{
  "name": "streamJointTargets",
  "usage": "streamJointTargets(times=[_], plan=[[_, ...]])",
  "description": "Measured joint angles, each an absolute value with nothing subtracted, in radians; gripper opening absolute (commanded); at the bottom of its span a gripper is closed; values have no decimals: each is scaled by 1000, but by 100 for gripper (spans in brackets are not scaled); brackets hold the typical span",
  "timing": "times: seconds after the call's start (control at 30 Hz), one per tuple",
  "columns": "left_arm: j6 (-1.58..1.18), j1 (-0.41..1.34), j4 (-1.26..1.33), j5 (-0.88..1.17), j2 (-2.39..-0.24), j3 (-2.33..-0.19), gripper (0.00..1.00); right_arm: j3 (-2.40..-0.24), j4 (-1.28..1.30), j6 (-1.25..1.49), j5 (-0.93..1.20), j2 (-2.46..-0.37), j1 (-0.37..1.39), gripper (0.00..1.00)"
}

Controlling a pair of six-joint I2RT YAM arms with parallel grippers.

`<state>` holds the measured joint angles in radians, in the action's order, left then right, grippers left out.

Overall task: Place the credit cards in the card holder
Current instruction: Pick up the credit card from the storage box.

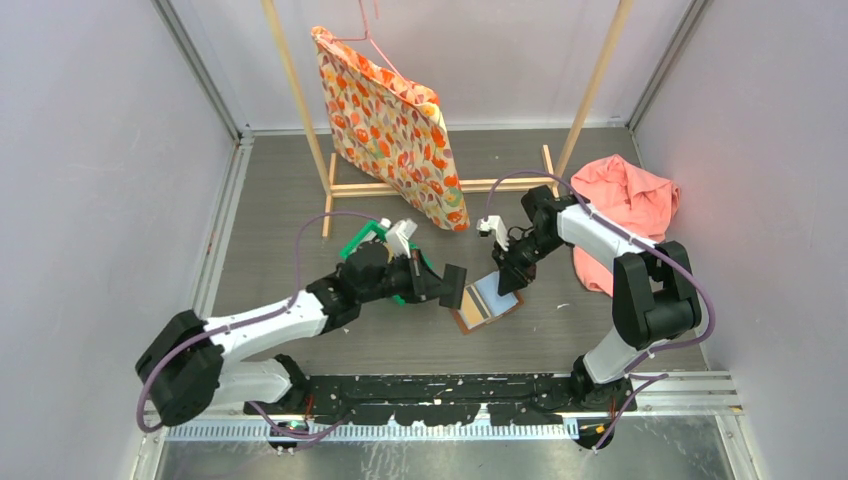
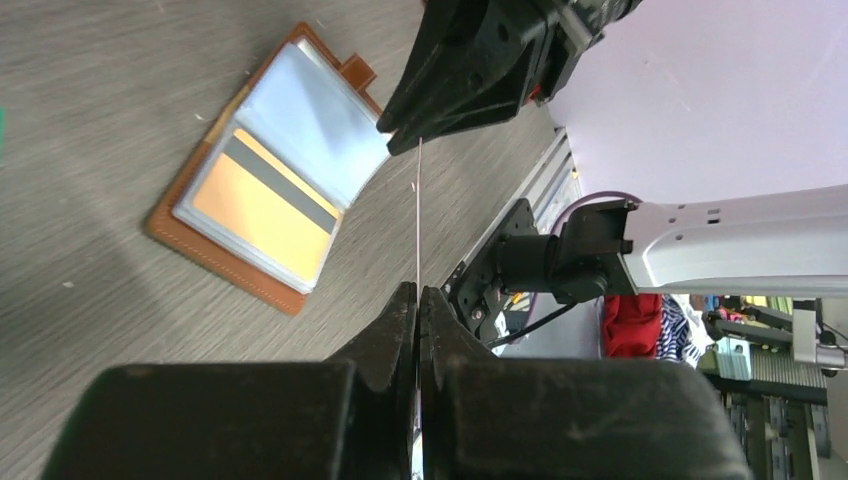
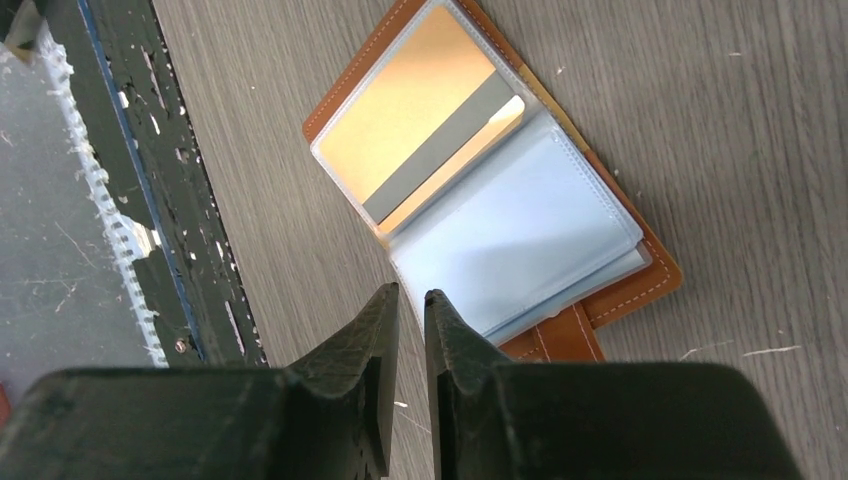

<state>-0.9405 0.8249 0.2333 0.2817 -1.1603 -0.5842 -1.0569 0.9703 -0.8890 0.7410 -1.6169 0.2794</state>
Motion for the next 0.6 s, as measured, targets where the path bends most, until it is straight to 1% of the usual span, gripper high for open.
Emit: streamJointTargets(times=[0.2, 0.37, 0.6], plan=[[-980, 946, 358, 207, -1354, -596, 1, -1057, 970, -886, 736, -1628, 257, 21], [-1011, 996, 404, 162, -1489, -630, 0, -1057, 970, -884, 734, -1643, 243, 22], [-1059, 1011, 460, 113, -1573, -646, 0, -1057, 964, -862, 724, -1671, 240, 22]])
